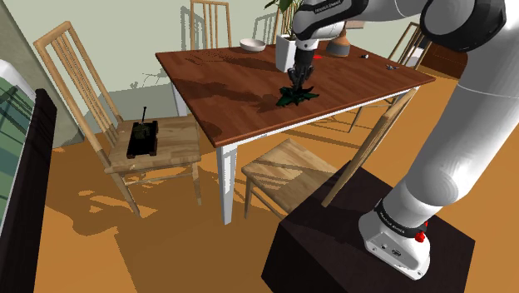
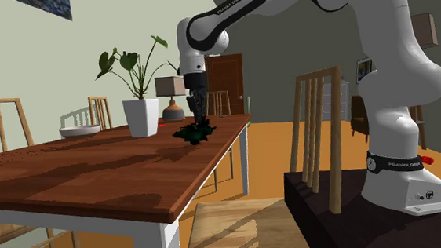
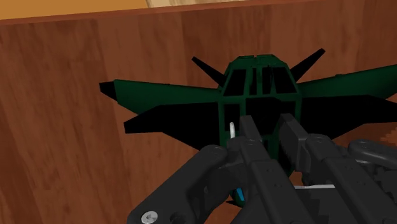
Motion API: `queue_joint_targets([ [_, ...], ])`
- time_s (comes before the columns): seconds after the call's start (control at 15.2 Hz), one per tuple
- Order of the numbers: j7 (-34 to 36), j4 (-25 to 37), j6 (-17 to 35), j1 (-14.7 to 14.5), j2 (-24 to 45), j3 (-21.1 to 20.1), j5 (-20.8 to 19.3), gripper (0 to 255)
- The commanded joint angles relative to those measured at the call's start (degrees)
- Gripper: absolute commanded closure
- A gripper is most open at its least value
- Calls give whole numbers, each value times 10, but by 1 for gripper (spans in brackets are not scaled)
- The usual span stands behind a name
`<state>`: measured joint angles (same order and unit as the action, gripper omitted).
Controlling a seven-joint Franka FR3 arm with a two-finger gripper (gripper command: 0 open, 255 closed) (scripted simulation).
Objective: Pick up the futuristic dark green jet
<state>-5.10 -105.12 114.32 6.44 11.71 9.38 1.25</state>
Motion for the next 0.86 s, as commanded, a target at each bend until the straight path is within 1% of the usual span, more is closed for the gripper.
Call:
queue_joint_targets([
  [0.0, 0, 6, -13, 0, -7, 0, -1, 255],
  [0.66, 2, 62, -85, 0, -23, 1, -4, 255],
  [0.79, 2, 63, -86, 0, -23, 1, -4, 255],
])
